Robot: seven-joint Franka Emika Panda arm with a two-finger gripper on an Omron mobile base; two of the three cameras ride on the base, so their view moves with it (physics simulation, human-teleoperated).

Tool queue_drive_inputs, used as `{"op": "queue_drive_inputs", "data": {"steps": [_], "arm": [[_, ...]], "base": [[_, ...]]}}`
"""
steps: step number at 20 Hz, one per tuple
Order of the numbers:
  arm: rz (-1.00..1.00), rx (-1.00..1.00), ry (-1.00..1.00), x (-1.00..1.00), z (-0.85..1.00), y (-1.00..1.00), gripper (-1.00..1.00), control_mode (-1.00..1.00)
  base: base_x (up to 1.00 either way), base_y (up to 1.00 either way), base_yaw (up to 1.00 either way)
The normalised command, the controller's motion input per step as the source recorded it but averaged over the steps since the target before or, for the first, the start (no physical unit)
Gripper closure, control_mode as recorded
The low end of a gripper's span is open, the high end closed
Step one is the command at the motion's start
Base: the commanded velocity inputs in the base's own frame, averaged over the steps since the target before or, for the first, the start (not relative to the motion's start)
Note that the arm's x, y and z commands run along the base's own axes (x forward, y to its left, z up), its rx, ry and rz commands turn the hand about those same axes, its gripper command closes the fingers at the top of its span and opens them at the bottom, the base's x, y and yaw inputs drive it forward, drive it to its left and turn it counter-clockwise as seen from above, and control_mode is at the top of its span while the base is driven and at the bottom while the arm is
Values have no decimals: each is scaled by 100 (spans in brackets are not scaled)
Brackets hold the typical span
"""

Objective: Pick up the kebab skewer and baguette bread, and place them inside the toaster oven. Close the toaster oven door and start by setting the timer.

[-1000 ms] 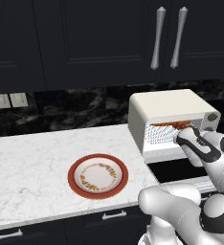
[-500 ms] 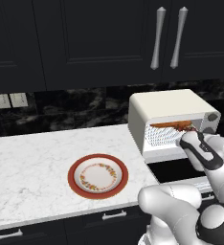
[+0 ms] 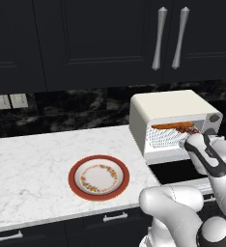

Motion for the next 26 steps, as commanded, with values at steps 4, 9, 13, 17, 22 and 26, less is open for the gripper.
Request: {"op": "queue_drive_inputs", "data": {"steps": [4,9,13,17,22,26], "arm": [[0,0,0,-53,0,0,-100,-100],[0,0,1,-51,-3,-1,-100,-100],[0,0,0,-6,0,0,-100,-100],[0,0,0,0,-5,0,-100,-100],[0,0,0,0,-5,0,-100,-100],[0,0,0,16,0,0,-100,-100]], "base": [[0,0,0],[0,0,0],[0,0,0],[0,0,0],[0,0,0],[0,0,0]]}}
